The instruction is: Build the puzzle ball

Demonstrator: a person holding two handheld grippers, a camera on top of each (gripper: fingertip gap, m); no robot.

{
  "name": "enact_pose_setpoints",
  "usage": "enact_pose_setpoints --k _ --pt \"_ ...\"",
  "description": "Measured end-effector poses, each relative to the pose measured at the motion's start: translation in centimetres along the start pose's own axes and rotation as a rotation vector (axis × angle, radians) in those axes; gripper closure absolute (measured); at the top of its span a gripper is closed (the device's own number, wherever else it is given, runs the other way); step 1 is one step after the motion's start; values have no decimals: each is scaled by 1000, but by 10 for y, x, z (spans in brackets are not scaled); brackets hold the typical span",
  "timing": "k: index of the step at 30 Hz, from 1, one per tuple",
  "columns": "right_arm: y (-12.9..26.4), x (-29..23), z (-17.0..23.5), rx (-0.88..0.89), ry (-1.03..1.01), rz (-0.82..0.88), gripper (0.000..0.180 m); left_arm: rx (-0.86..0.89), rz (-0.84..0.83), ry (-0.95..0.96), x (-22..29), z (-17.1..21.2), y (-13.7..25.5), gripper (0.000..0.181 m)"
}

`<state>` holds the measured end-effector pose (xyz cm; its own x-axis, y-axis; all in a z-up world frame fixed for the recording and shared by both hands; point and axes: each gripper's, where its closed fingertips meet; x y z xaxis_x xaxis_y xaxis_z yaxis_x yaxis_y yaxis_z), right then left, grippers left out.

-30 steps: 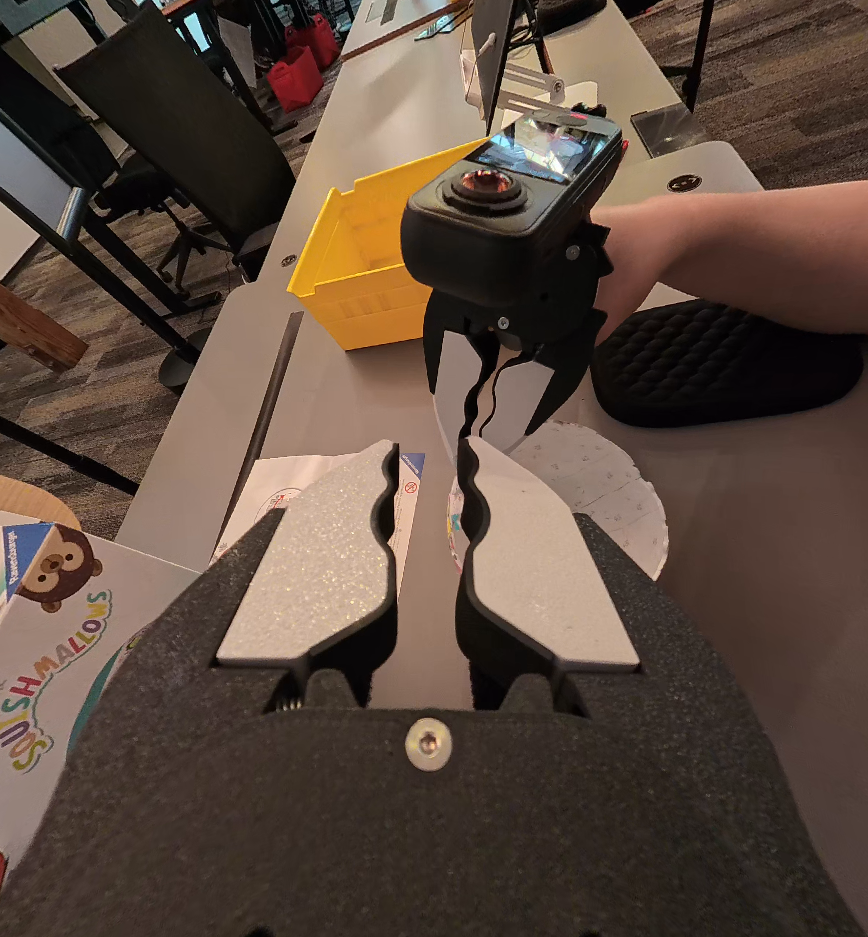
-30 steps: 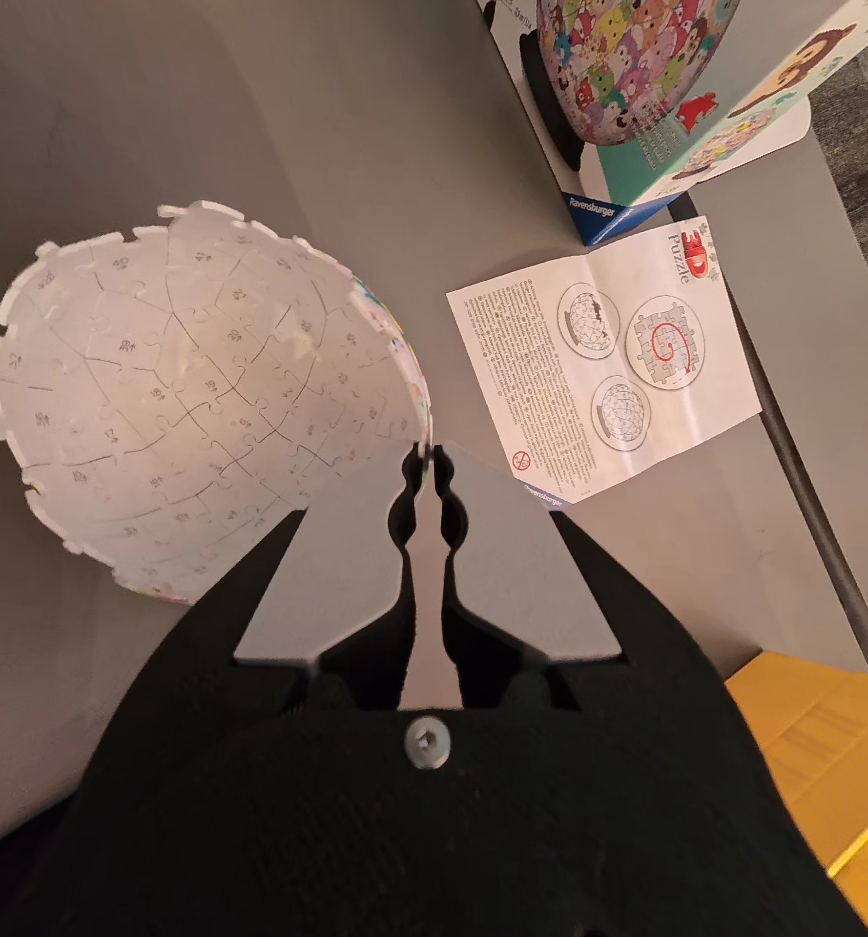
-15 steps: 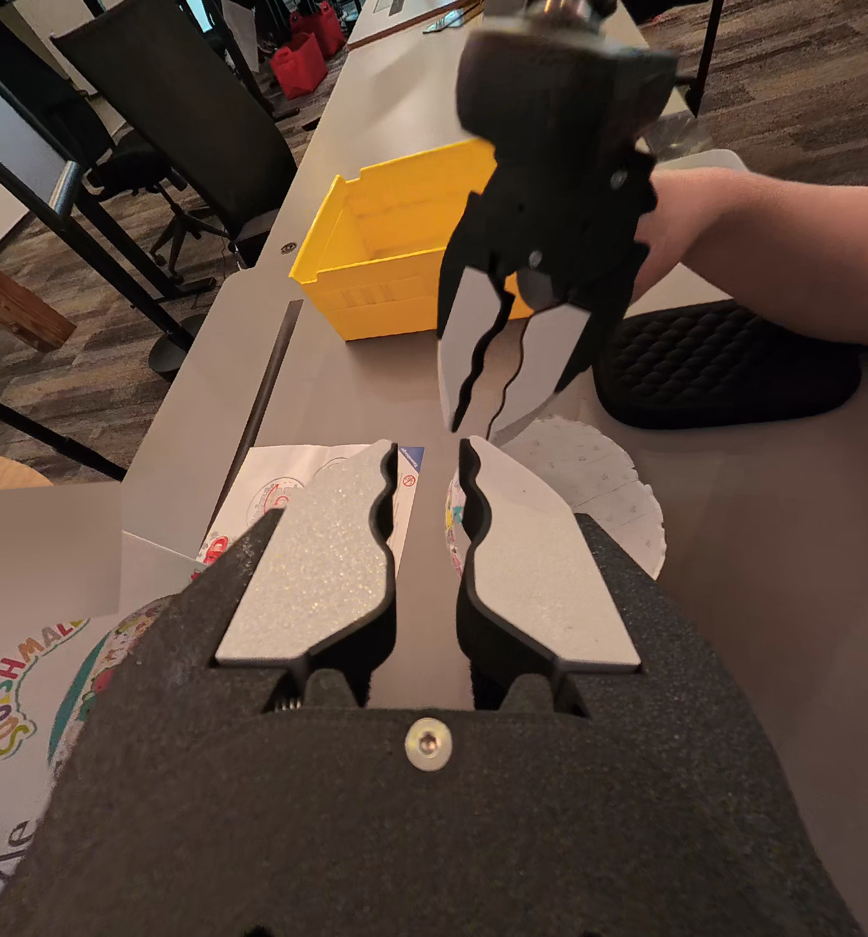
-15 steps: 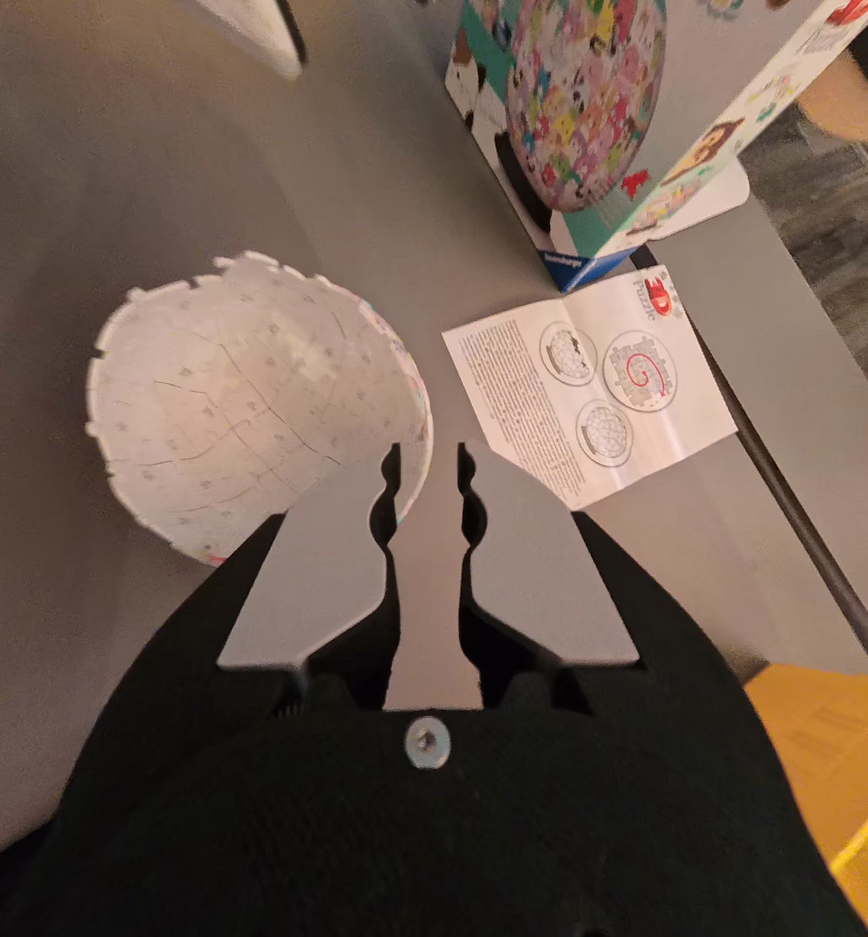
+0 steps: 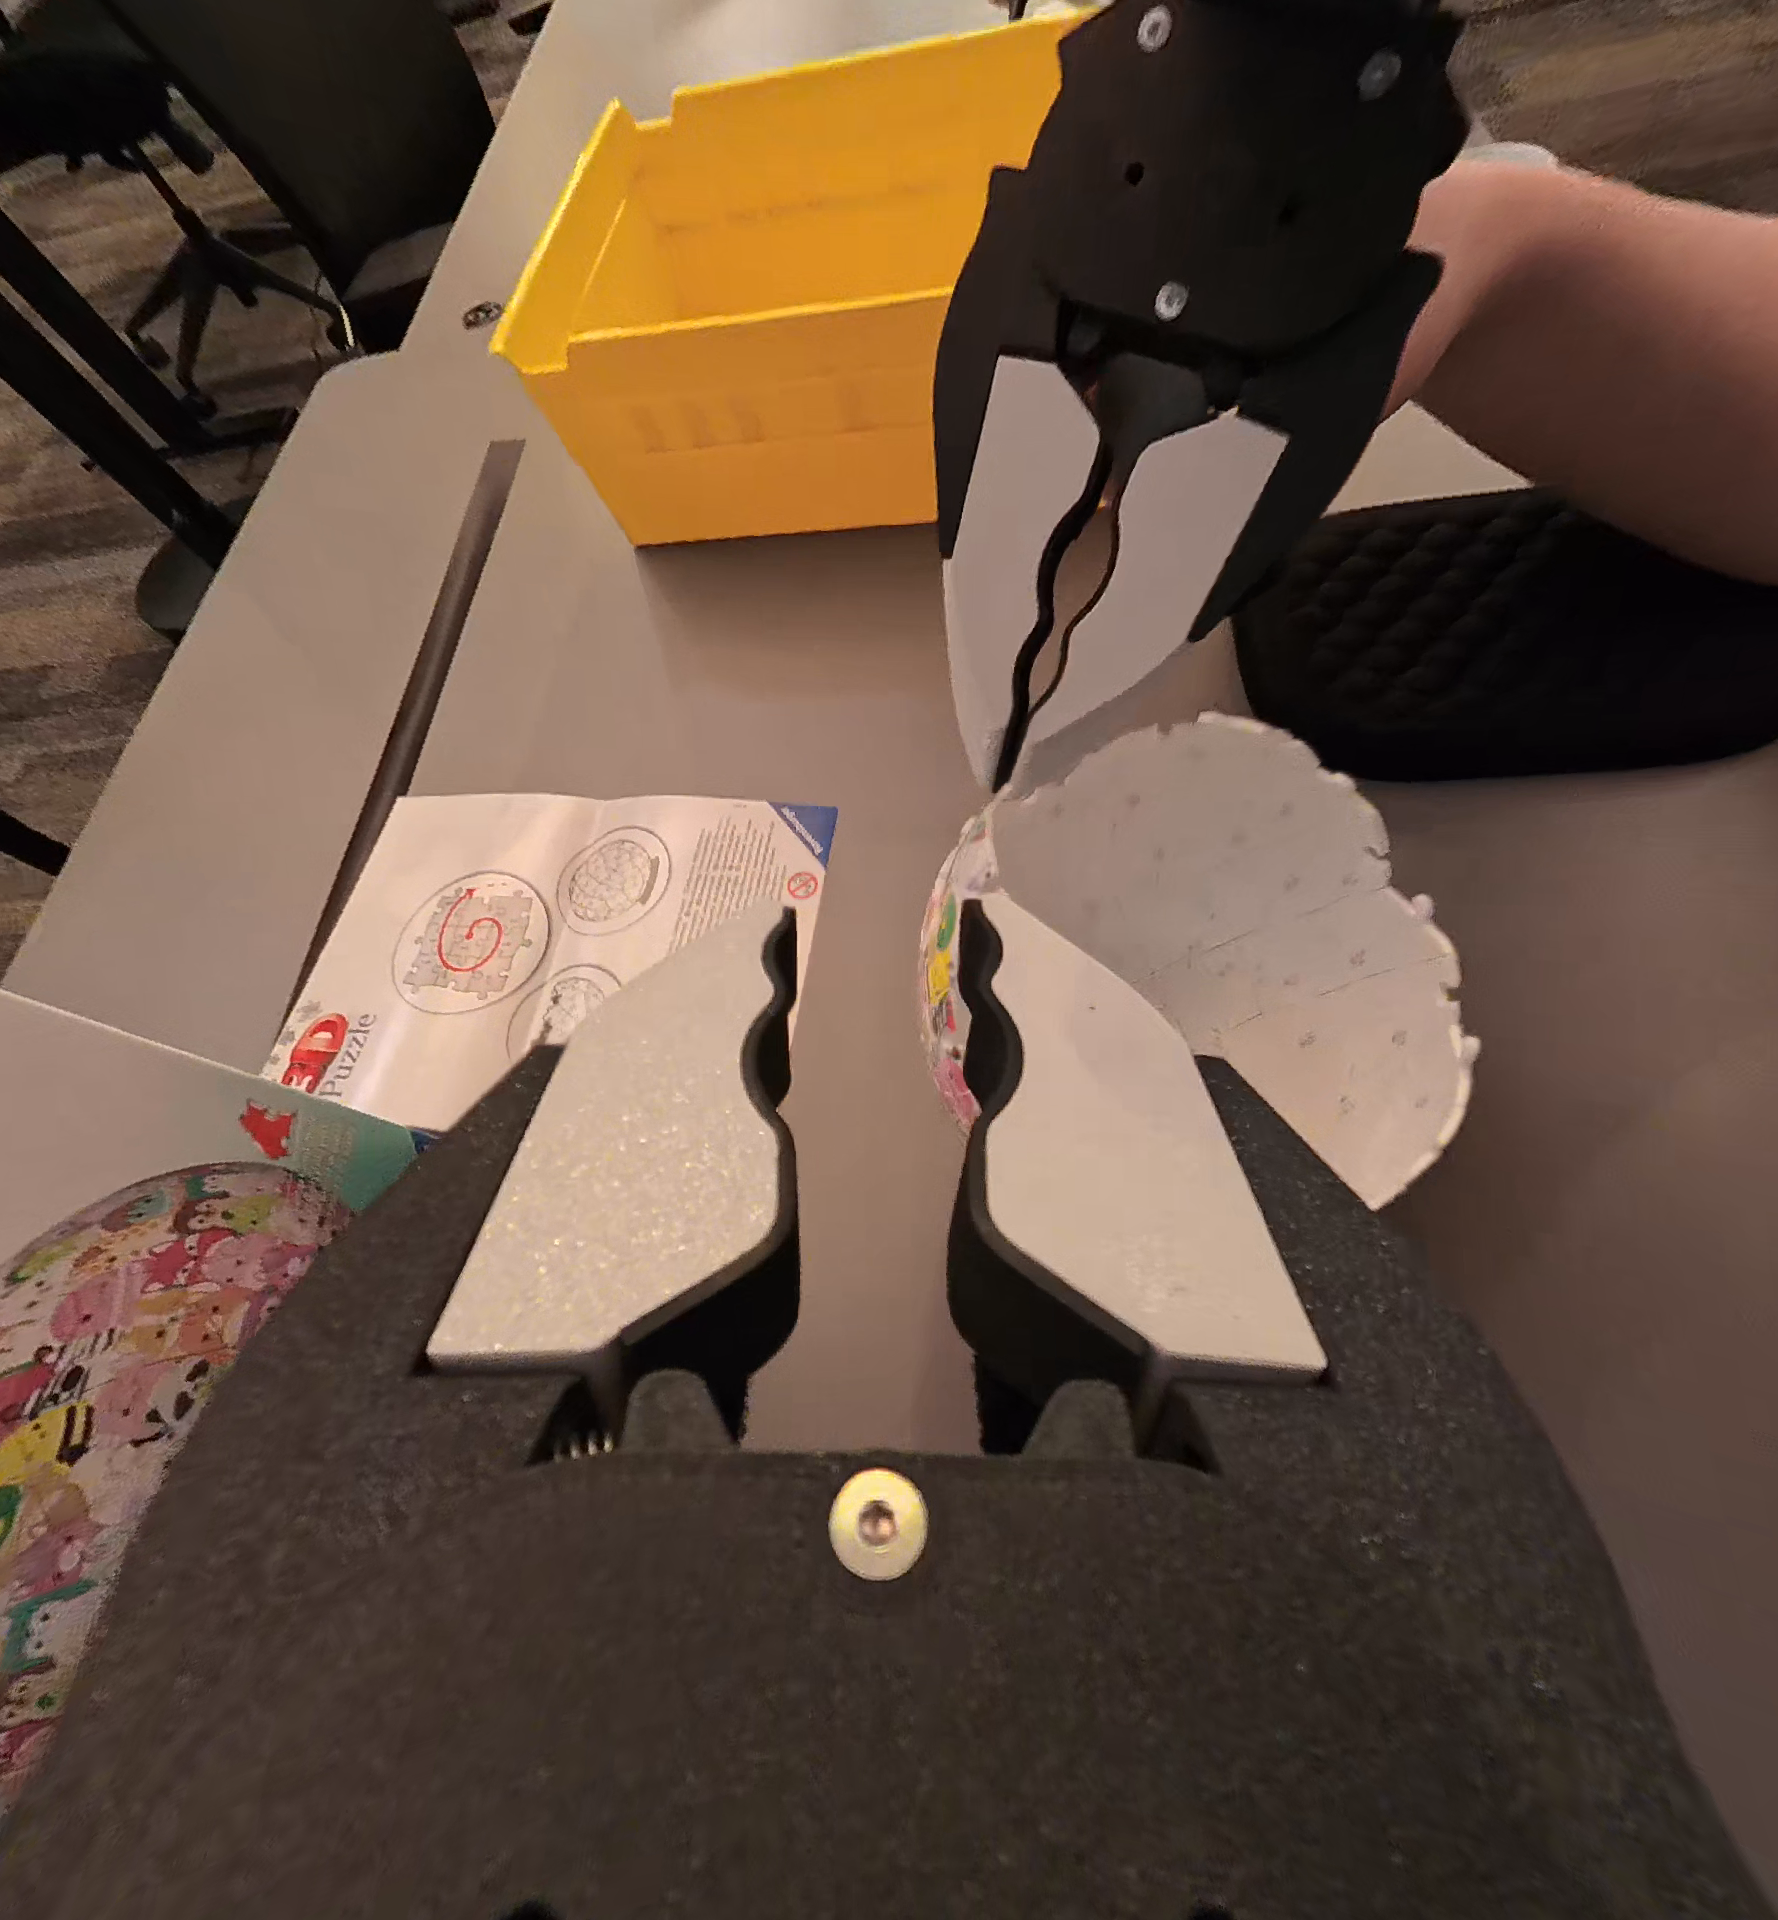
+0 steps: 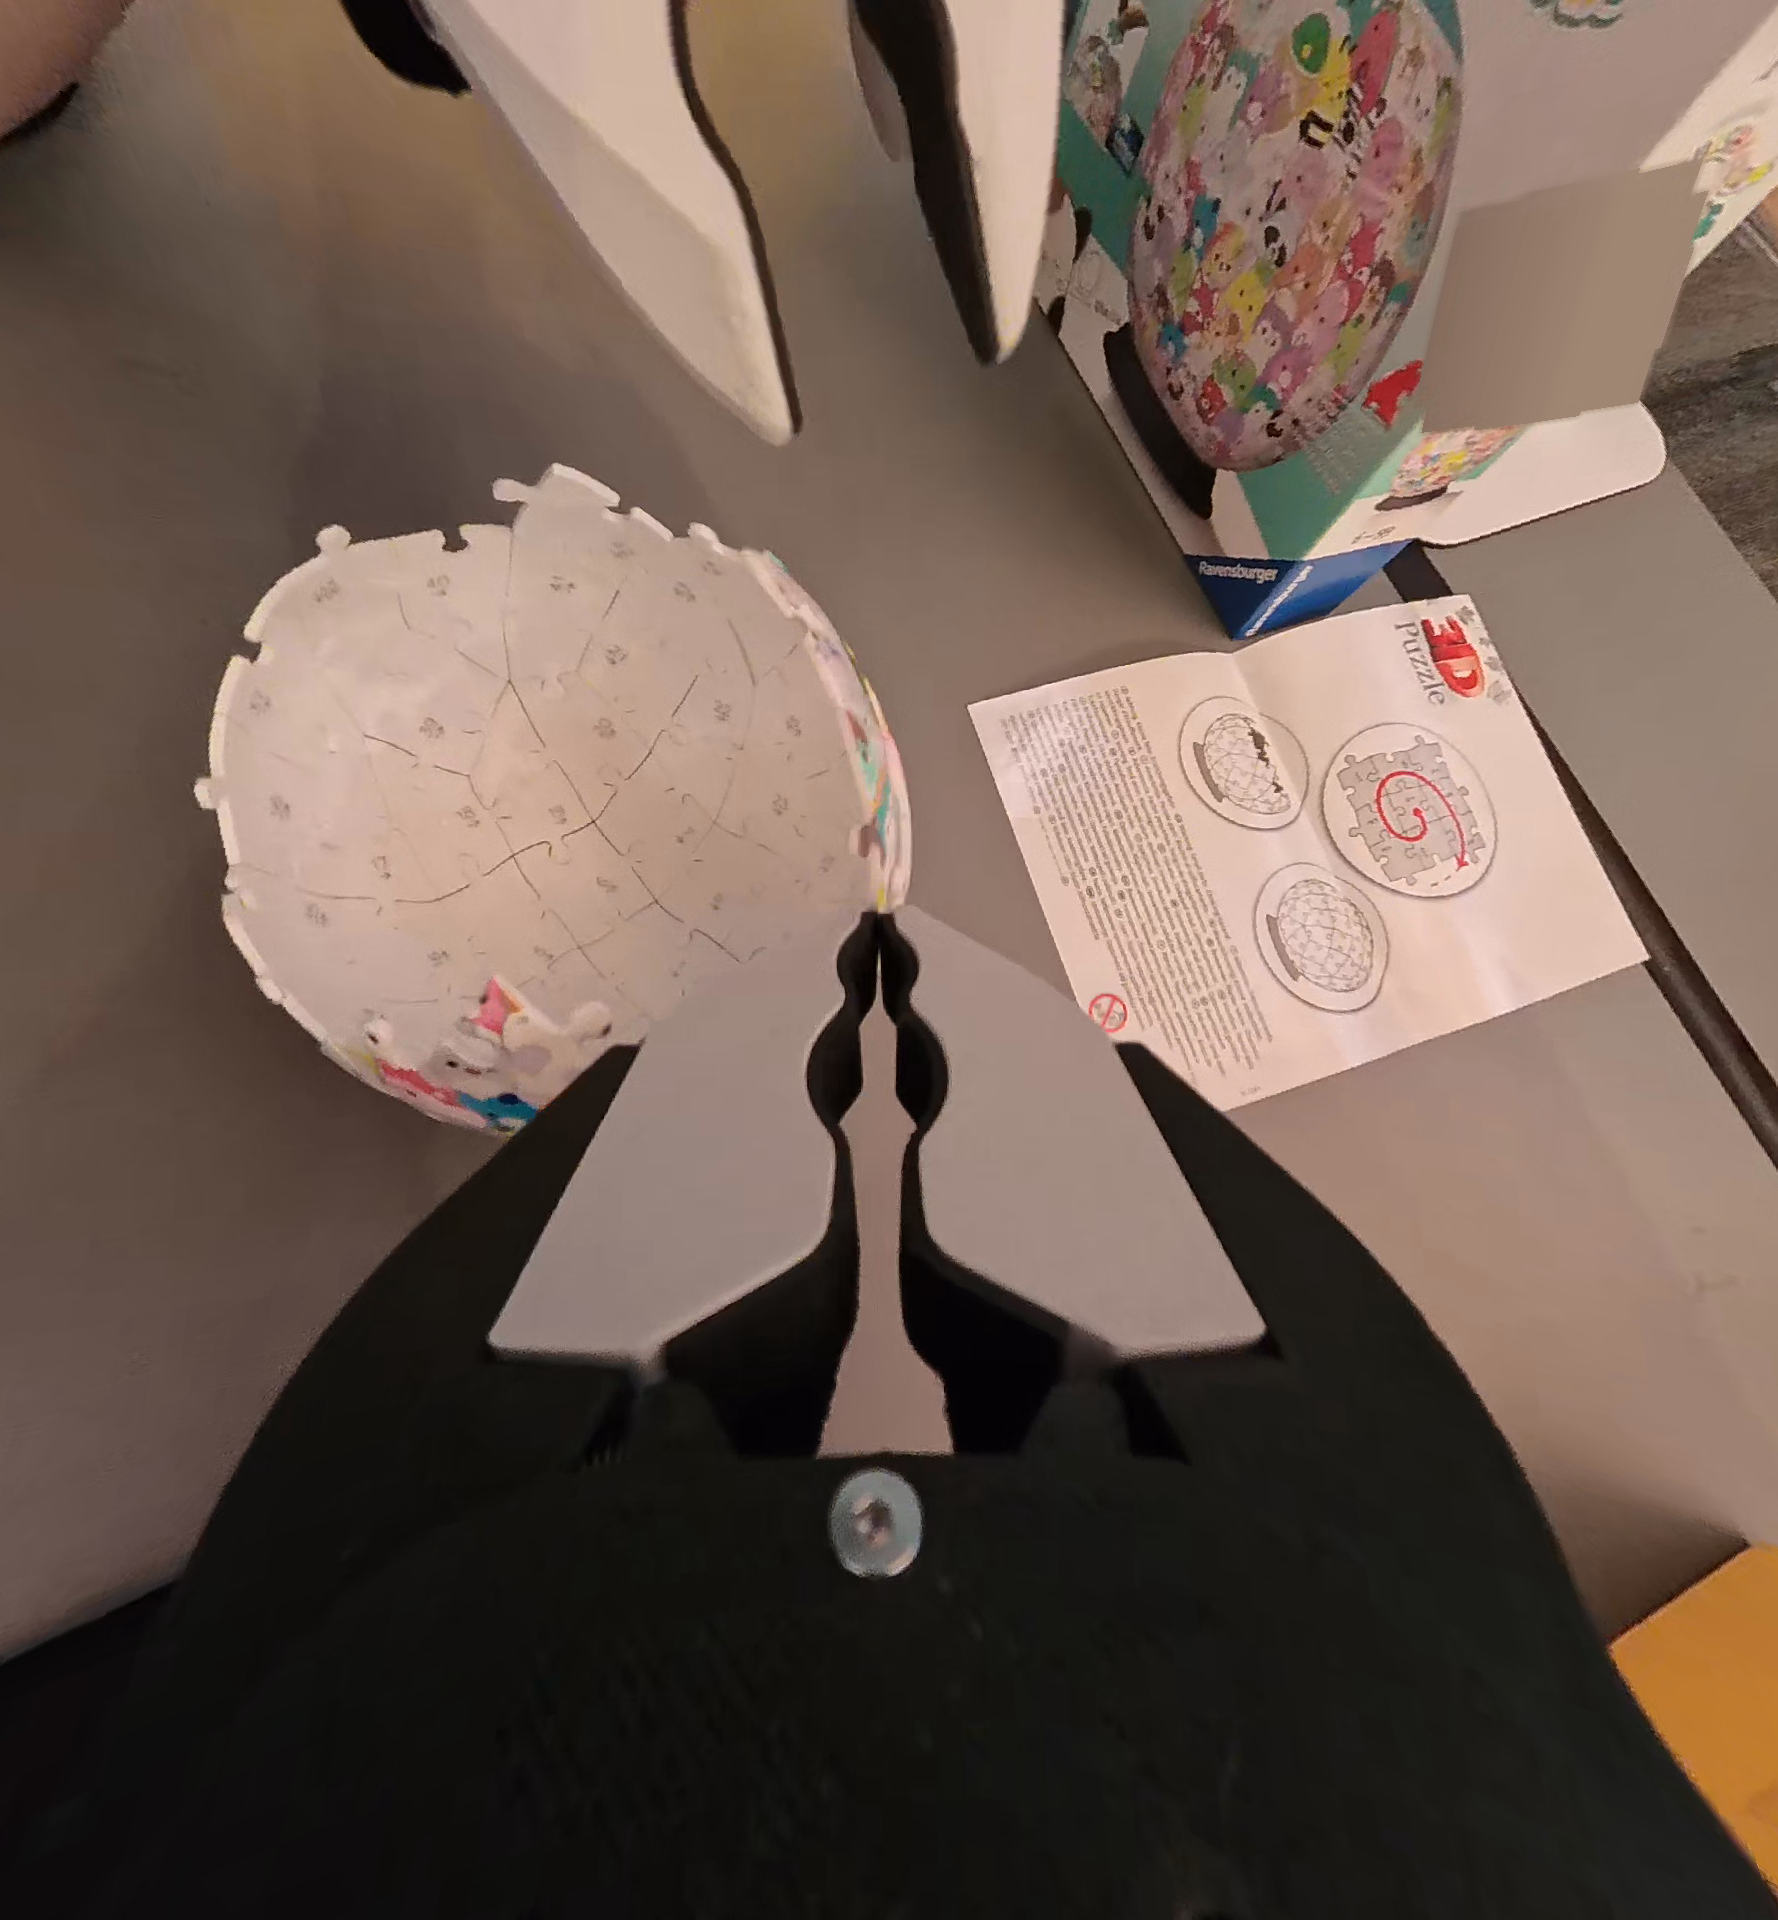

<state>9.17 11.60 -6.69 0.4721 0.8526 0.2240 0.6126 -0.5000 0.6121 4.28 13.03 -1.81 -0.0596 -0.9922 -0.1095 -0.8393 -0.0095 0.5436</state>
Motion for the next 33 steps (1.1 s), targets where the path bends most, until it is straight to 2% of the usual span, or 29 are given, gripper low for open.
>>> enact_pose_setpoints --k 11,16,22,30,33 --pt "-3 1 -1 -10 20 43 178 10 44 46 -5 11 -2 151" --pt "1 -1 -7 32 -2 38 162 7 39 60 -8 13 -3 151" --pt "-7 4 -9 22 -22 51 164 9 36 59 -8 13 -3 152" --pt "-2 8 -9 -14 2 25 164 10 30 57 -10 12 0 153" --pt "-2 2 -9 -37 16 -51 158 14 22 57 -11 11 3 153"
Point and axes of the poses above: each gripper's, where its closed fingertips meet, y back along the fingers, z out of its underside, x = y × z across the jaws, and after that the axes turned 6 degrees about z, right-handed
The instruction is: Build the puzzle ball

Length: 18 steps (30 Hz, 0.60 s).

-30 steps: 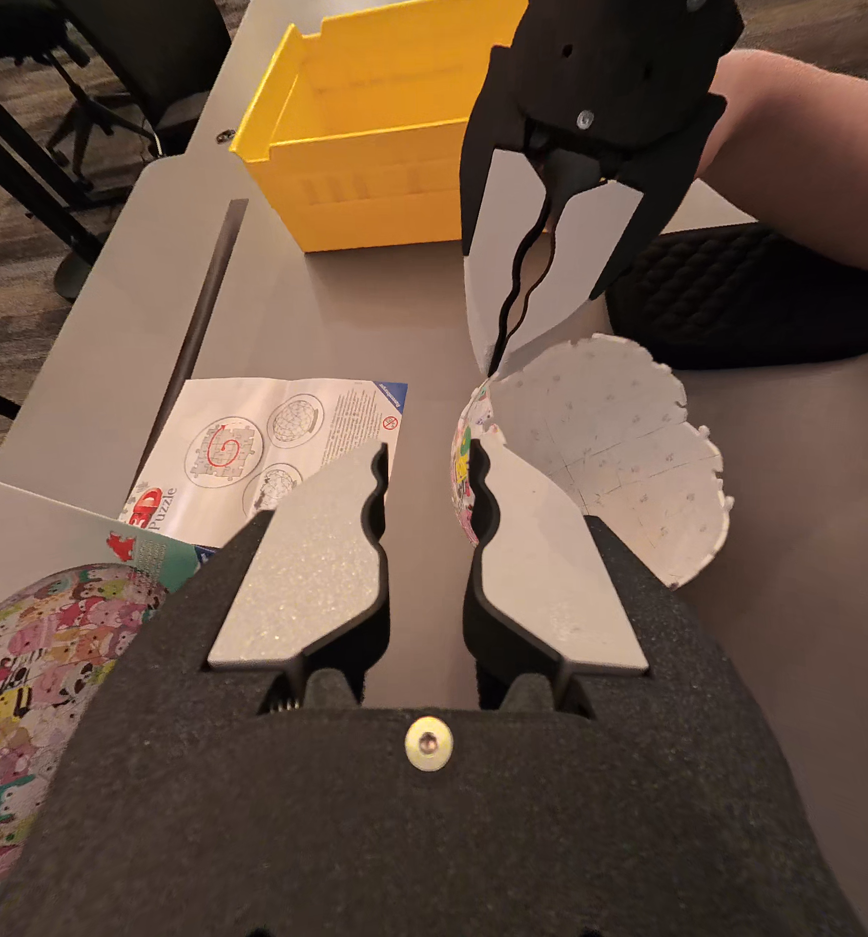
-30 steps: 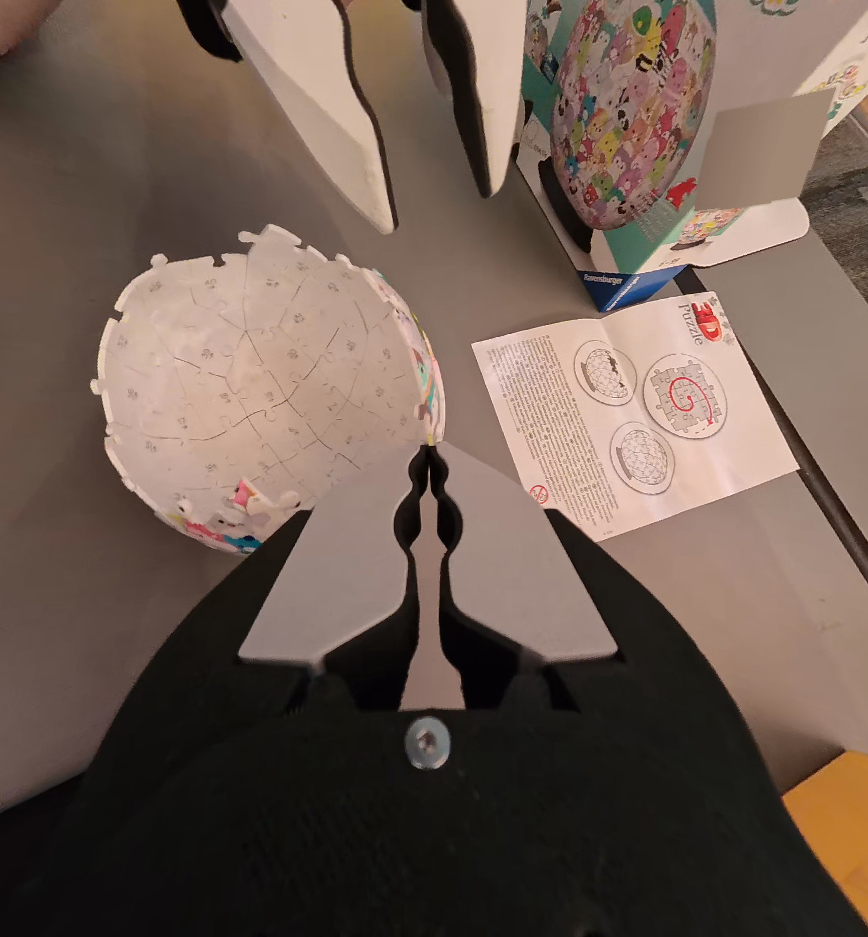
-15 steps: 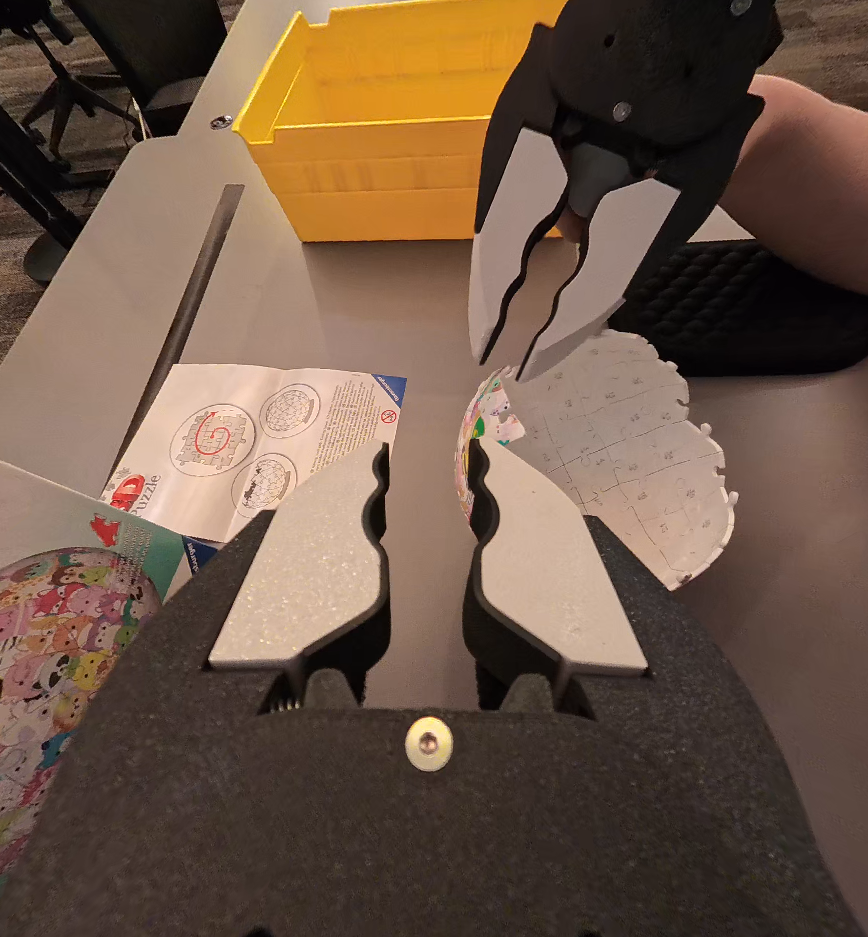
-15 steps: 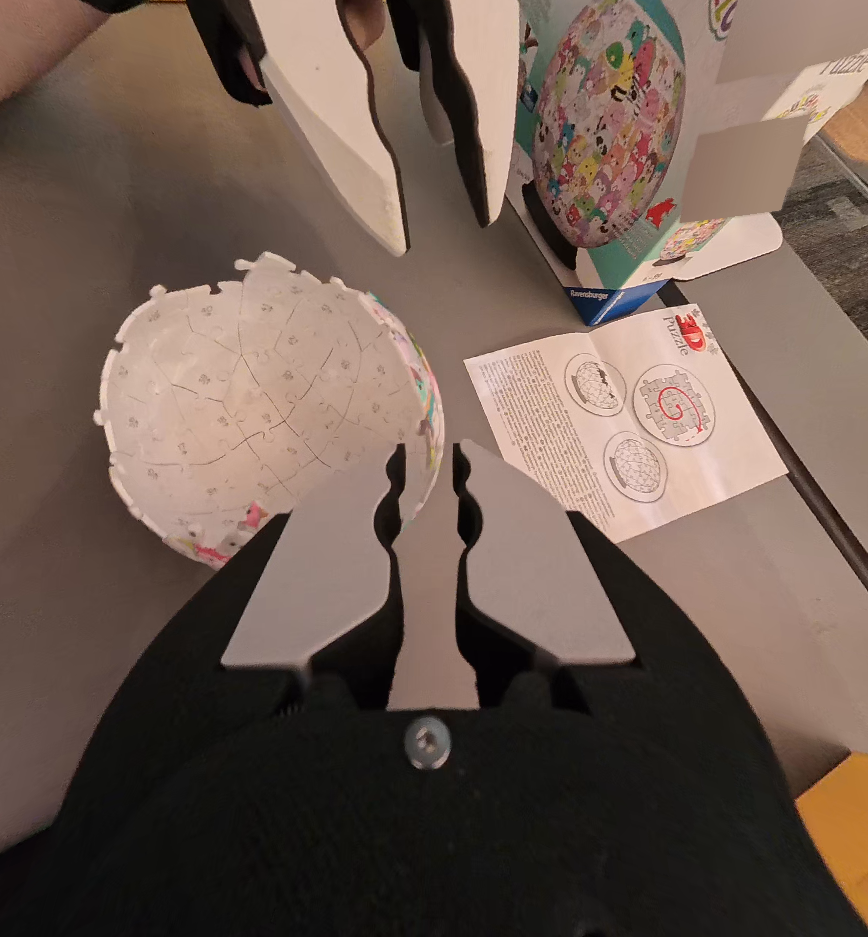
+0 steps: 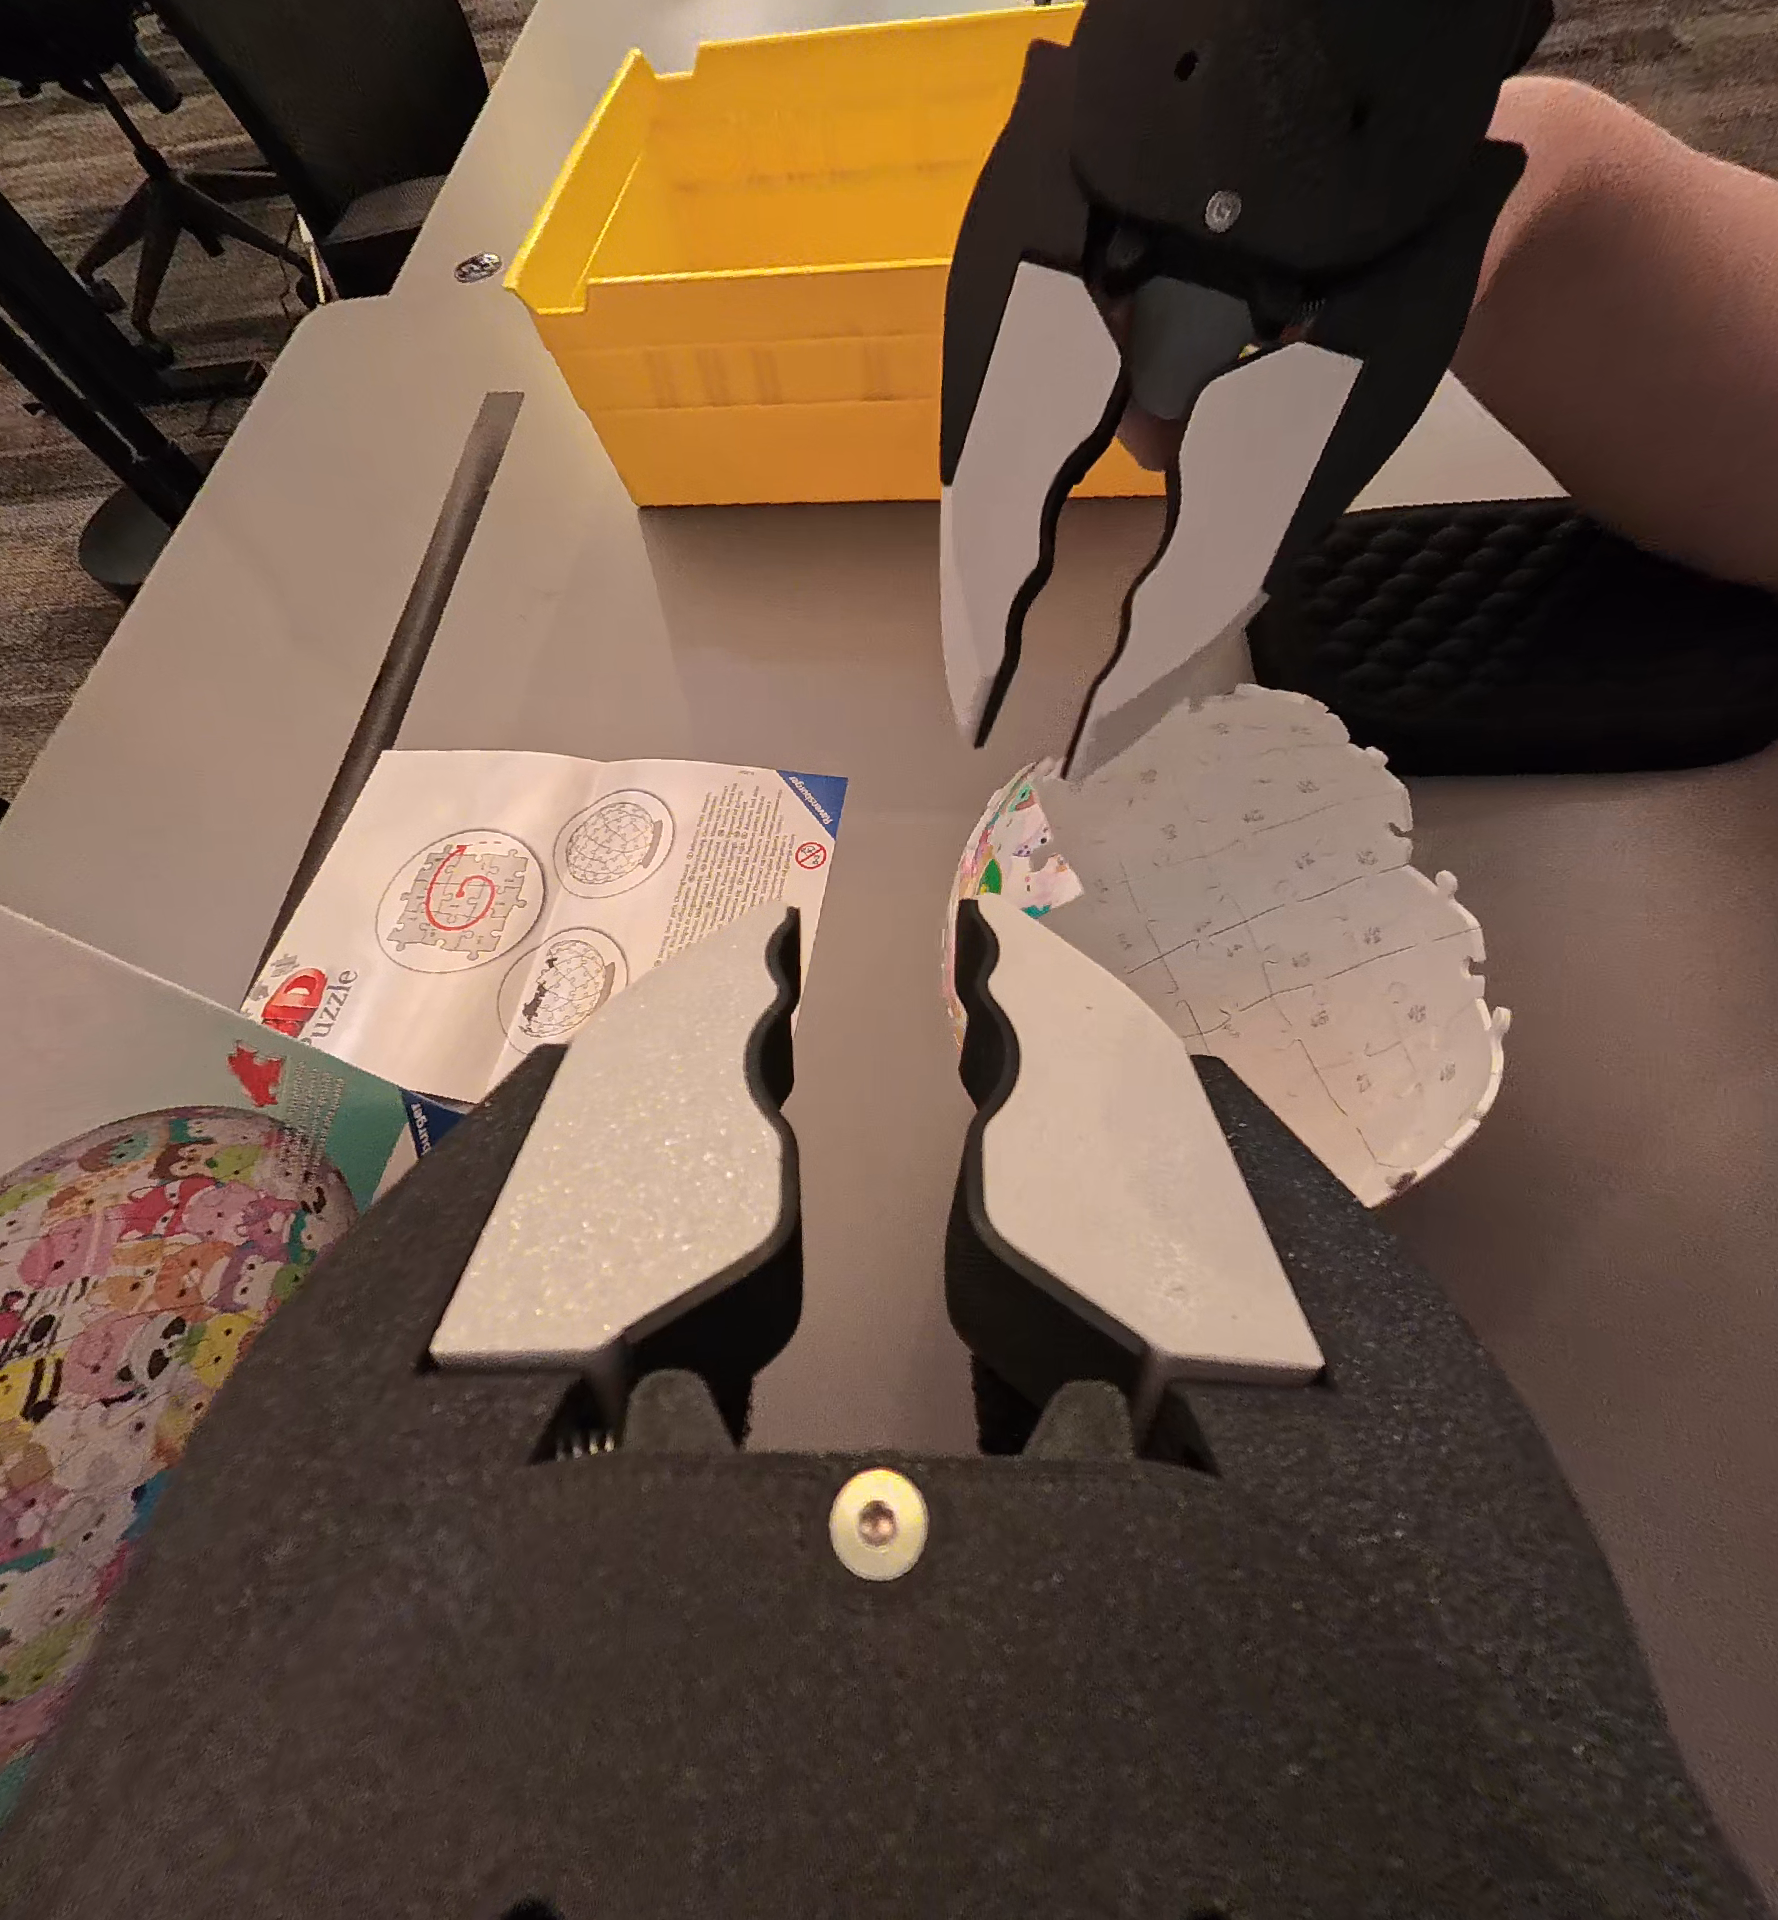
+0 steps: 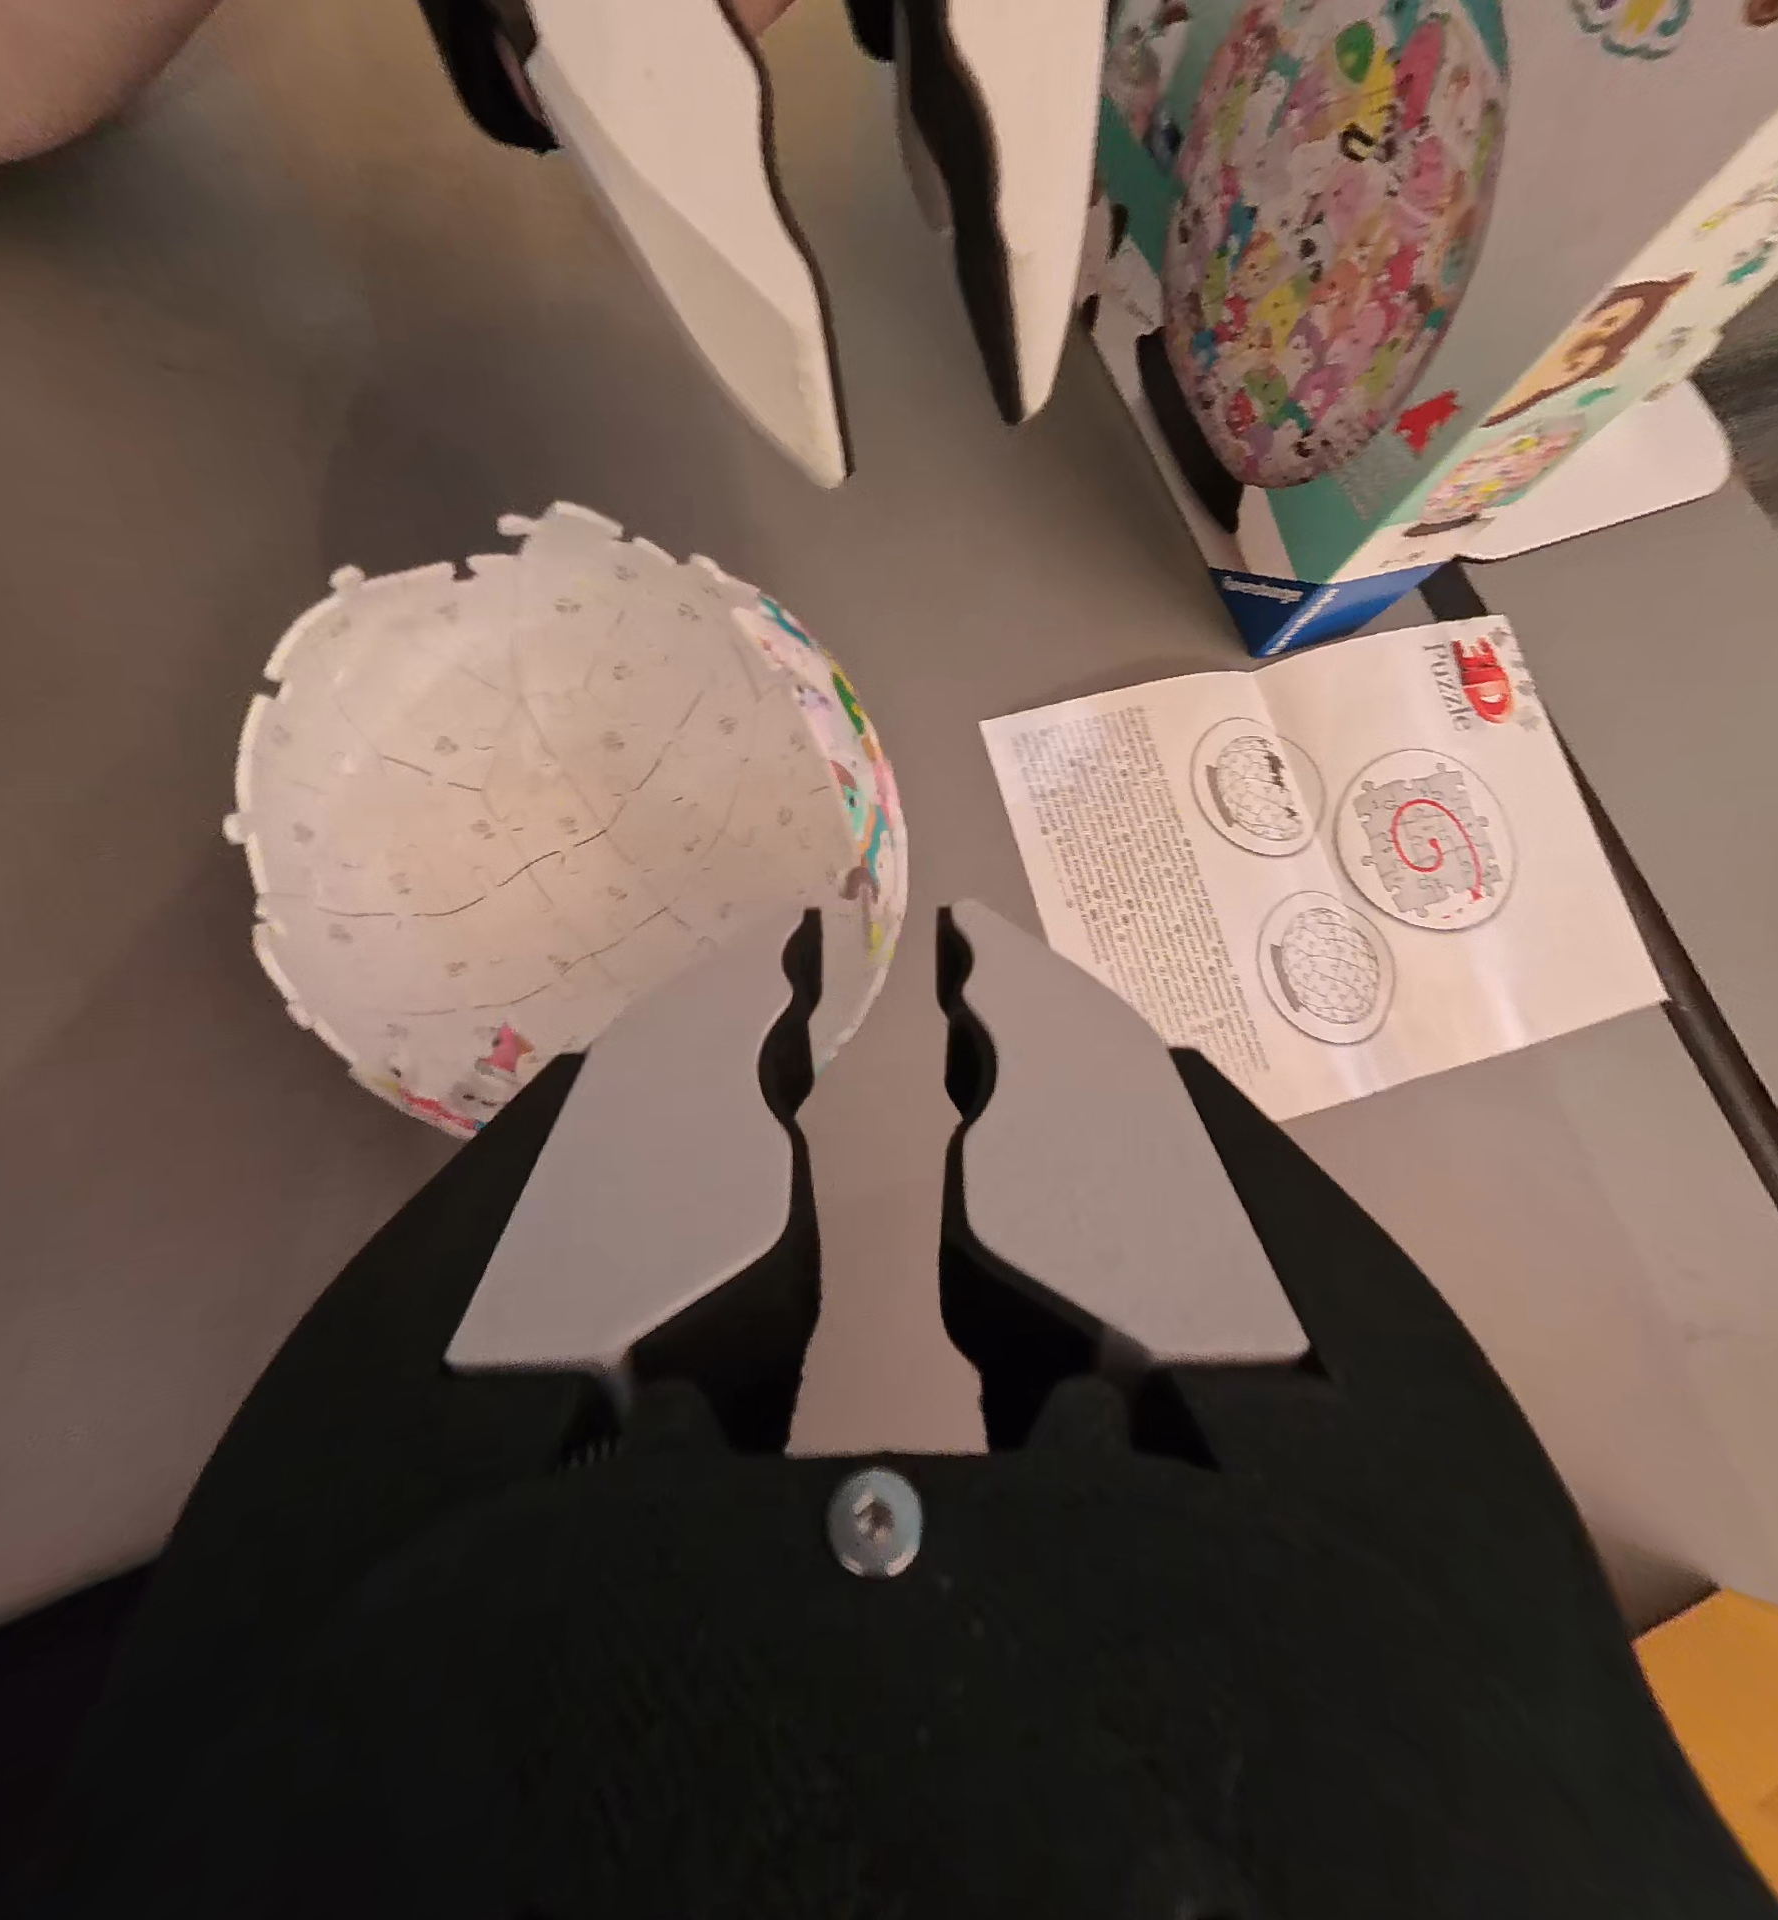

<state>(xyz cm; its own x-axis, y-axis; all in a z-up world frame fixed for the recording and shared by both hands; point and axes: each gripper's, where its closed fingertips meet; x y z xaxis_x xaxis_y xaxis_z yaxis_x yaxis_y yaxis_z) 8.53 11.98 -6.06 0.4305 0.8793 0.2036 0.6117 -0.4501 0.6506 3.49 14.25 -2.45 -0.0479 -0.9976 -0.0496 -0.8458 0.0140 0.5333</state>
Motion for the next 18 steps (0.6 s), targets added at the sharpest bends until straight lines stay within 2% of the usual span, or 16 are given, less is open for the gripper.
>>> enact_pose_setpoints --k 10,18 --pt "-11 0 3 -15 22 -35 163 4 1 6 -2 1 2 154" --pt "-14 1 7 -25 28 23 167 7 -1 4 -2 0 3 154"
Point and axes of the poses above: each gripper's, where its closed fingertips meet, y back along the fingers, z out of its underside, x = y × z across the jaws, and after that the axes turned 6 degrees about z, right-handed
